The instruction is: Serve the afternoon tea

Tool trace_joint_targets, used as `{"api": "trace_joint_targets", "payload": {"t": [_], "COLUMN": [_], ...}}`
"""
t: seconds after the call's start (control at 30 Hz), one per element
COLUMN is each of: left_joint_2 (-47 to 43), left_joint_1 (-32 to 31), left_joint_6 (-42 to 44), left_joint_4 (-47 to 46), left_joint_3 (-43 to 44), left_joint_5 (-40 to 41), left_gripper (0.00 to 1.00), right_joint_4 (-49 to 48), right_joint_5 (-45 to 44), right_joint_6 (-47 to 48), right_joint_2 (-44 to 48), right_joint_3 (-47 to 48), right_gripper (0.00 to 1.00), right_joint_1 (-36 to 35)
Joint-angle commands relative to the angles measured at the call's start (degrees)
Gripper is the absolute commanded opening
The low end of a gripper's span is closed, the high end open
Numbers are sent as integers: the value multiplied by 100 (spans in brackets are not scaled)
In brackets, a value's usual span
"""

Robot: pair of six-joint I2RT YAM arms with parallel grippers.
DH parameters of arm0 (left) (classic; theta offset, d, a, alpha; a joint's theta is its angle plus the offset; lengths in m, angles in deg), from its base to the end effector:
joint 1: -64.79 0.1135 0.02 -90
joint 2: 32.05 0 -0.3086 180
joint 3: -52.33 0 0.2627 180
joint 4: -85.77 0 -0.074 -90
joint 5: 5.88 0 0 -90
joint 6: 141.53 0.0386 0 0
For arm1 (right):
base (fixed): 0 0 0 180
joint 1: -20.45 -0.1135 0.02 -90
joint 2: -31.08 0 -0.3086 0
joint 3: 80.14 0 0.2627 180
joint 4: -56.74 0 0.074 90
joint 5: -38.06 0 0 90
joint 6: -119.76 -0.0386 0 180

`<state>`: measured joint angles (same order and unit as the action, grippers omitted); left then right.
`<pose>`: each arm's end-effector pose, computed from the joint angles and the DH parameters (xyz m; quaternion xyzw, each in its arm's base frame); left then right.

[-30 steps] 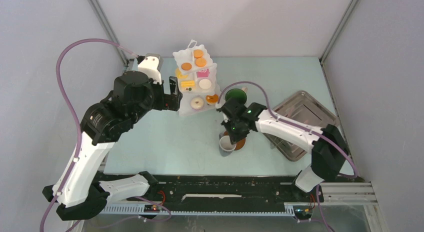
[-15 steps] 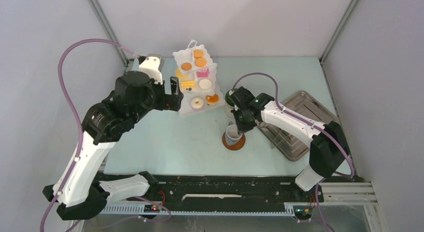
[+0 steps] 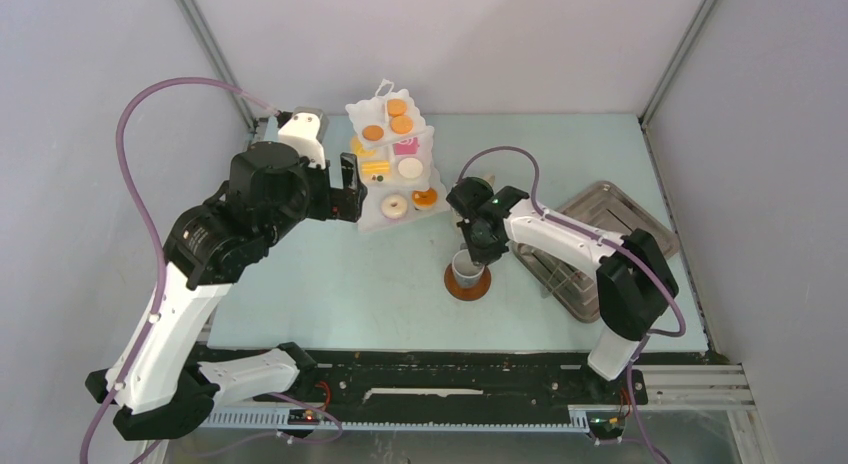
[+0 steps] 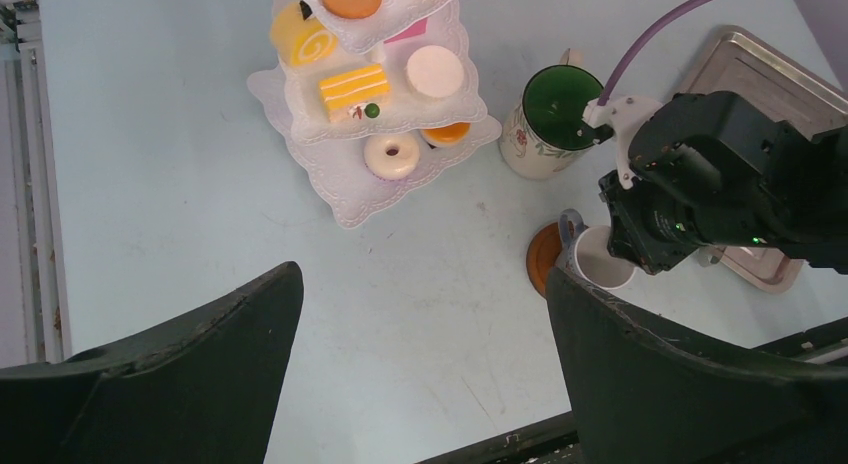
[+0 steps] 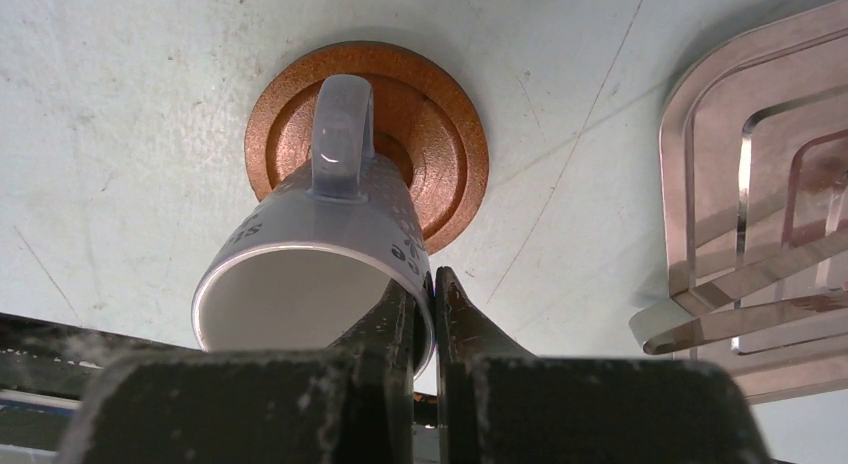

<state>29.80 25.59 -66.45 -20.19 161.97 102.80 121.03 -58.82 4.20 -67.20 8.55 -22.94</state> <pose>0.1241 -0.0853 0.5313 0.0924 0.8372 -0.1143 0.5267 0.2609 0.2403 0.2672 -0.1449 0.9777 0.0302 0.1490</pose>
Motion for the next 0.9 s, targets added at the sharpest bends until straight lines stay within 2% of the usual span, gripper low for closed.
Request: {"api": "trace_joint_targets", "payload": {"t": [0.0,0.3,0.53,0.57,0.73,0.87], "left_joint_2": [-32,-14,-6,-6,10,52], "left_joint_1": [35,29,27,31,33,34], "left_joint_6": [85,94,103,104,112,96], "left_joint_4": [-130,-97,-90,-86,-88,-68], "left_joint_3": [35,68,85,85,79,125], "left_joint_5": [1,5,11,11,13,24], "left_gripper": [98,98,98,98,98,98], "right_joint_4": [-232,-284,-345,-357,-305,7], "right_joint_5": [-114,-483,-426,-402,-374,-341], "right_joint_6": [-118,-69,-38,-25,20,-23], "right_joint_2": [-68,-157,-245,-240,17,450], "right_joint_3": [248,249,248,249,256,389], "right_gripper": [0,0,0,4,39,53], "right_joint_1": [-42,-82,-99,-104,-136,-139]}}
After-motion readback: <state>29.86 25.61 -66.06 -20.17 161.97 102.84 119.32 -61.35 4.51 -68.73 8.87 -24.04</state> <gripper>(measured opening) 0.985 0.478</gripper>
